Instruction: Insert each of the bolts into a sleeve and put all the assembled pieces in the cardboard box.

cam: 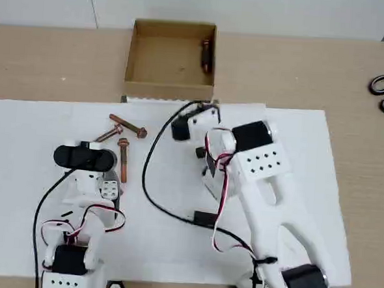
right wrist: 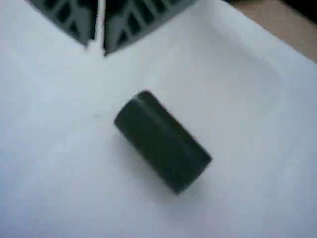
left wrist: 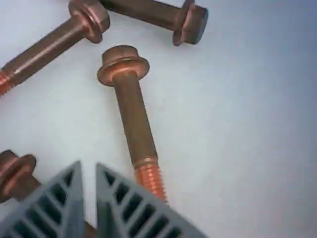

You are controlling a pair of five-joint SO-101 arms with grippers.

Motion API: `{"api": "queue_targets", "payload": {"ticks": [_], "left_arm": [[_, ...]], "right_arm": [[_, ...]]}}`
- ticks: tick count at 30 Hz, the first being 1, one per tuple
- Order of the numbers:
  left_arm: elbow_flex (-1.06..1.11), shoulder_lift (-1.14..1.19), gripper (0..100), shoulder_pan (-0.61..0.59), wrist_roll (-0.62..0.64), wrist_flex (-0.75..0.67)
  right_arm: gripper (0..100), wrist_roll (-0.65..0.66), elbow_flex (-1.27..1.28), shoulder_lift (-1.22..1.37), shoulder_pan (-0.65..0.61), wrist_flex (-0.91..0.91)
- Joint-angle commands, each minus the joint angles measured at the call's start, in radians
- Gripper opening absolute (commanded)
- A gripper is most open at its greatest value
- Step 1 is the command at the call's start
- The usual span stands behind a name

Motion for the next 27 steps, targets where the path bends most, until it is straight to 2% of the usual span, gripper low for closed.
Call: {"api": "queue_targets", "payload": {"ticks": [1, 7, 12, 17, 23, 27], "left_arm": [[-0.004, -0.009, 1, -0.005, -0.005, -0.020], [-0.004, -0.009, 1, -0.005, -0.005, -0.018], [-0.004, -0.009, 1, -0.005, -0.005, -0.018], [-0.004, -0.009, 1, -0.009, -0.005, -0.017], [-0.004, -0.009, 1, -0.195, -0.006, -0.025], [-0.004, -0.009, 1, -0.224, -0.006, -0.040]], "right_arm": [[0.8, 0.190, 0.052, -0.074, -0.012, -0.010], [4.7, 0.338, 0.115, -0.116, -0.108, -0.015], [12.4, 0.367, 0.115, -0.110, -0.171, -0.022], [15.4, 0.388, 0.129, -0.110, -0.216, -0.044], [15.4, 0.405, 0.227, -0.110, -0.223, -0.105], [15.4, 0.405, 0.278, -0.110, -0.234, -0.156]]}}
